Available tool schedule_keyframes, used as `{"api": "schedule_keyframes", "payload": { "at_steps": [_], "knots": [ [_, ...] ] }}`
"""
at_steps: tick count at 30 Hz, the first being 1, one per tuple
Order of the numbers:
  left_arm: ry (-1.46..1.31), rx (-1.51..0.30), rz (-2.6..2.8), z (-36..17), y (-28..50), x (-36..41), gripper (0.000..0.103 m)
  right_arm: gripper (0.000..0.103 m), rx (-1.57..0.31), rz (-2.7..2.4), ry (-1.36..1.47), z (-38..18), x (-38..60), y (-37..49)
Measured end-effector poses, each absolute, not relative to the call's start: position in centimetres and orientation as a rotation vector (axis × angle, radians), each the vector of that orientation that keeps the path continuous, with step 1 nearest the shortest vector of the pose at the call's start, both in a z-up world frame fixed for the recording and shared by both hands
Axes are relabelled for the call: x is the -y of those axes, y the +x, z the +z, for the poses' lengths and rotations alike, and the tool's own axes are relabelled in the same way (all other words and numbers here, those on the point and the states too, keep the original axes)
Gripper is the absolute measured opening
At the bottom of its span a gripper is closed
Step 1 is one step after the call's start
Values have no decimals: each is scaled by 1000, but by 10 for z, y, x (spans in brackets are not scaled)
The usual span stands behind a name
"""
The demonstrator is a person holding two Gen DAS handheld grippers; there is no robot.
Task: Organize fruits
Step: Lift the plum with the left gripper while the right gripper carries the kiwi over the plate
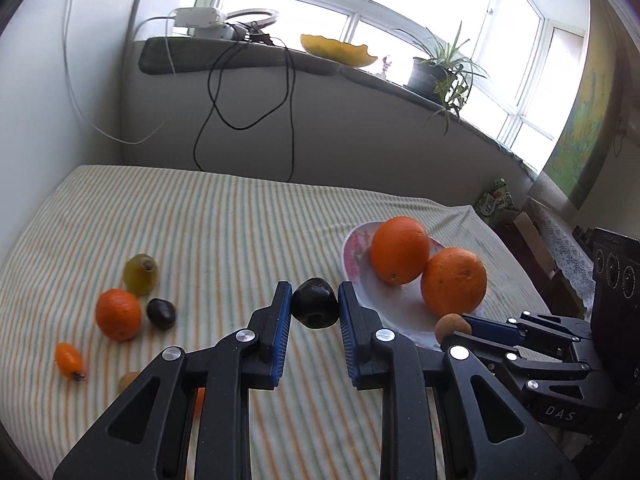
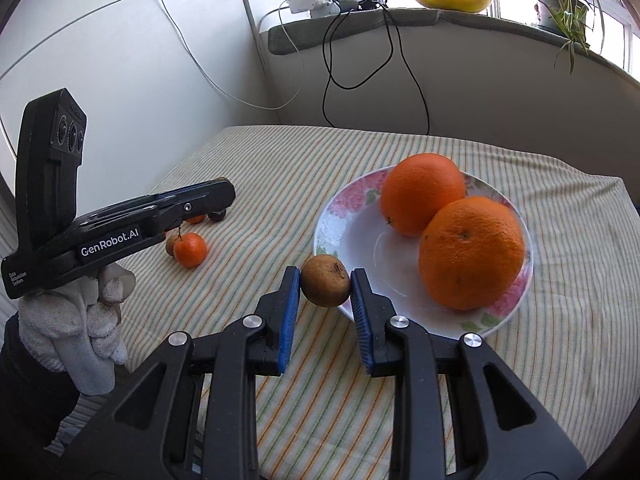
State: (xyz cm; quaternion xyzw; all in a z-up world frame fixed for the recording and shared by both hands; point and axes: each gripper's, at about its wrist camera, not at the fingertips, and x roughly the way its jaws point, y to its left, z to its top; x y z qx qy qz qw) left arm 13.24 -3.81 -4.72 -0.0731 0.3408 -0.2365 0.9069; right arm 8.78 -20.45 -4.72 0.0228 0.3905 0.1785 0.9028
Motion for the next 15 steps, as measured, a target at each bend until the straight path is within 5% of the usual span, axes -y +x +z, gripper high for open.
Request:
{"api": "schedule_keyframes", "payload": {
  "at_steps": [15],
  "knots": [
    [-140,-767,-582,-58,151,93,22,27,-792,315,-3,-51,211,87]
  ]
}}
